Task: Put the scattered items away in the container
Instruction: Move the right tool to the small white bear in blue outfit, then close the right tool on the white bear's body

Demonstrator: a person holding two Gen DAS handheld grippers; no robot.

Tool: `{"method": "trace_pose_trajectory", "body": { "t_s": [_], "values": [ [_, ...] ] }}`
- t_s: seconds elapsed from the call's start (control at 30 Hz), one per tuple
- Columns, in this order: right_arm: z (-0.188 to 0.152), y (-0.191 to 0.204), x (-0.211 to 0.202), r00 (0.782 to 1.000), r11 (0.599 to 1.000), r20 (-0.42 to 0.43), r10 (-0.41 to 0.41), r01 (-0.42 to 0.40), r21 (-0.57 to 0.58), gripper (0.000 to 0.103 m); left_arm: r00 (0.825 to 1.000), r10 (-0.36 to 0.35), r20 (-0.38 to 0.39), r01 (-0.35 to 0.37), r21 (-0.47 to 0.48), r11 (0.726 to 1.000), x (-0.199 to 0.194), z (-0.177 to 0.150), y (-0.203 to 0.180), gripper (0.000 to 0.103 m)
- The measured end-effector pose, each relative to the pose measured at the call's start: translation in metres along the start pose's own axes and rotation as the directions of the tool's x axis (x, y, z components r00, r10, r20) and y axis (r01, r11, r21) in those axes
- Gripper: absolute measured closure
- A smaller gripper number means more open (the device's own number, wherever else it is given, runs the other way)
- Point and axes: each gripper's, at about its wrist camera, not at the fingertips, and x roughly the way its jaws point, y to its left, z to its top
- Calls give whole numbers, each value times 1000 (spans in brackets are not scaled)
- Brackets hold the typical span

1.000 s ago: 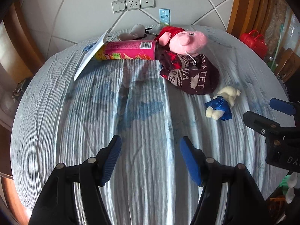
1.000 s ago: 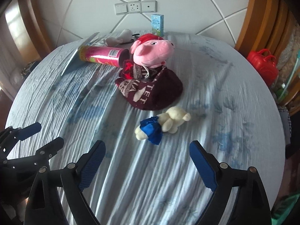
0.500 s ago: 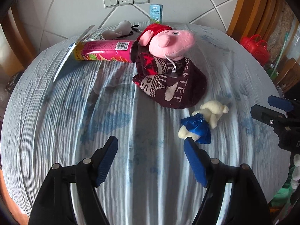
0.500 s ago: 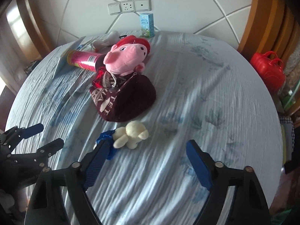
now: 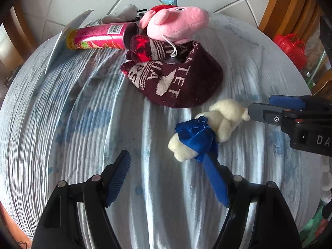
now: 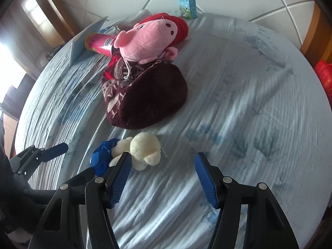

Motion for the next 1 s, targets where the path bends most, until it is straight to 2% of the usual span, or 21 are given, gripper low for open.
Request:
{"method": "trace_pose_trajectory", "body": {
  "t_s": [0.1, 0.4, 0.47, 0.53, 0.6, 0.7, 0.93, 1.0],
  "values": [
    [5, -2, 10, 1000, 1000, -14, 1, -1, 0, 32, 1000, -17, -14, 17, -13, 1000, 12, 0, 1, 31],
    [13, 6, 36, 997, 999, -61, 49, -49, -1, 32, 998, -56, -26, 56, -9, 998, 27, 6, 2, 31],
    [15, 7, 41, 996, 998, -72, 59, -59, -2, 33, 998, -58, -37, 58, -6, 998, 31, 8, 2, 31],
    [17, 7, 43, 995, 997, -72, 75, -75, 3, 42, 997, -63, -36, 63, -5, 998, 33, 8, 2, 31],
    [18, 8, 46, 993, 996, -81, 88, -88, -5, 46, 997, -73, -38, 73, -1, 997, 35, 10, 2, 41],
    [21, 9, 51, 990, 995, -94, 104, -104, -3, 46, 995, -84, -46, 85, 9, 996, 40, 13, 0, 54],
    [22, 8, 62, 984, 989, -103, 148, -146, 25, 46, 997, -70, -38, 71, 25, 997, 41, 16, -3, 62],
    [21, 9, 62, 984, 989, -100, 147, -145, 21, 46, 997, -71, -36, 72, 19, 997, 40, 16, -2, 68]
  ]
}}
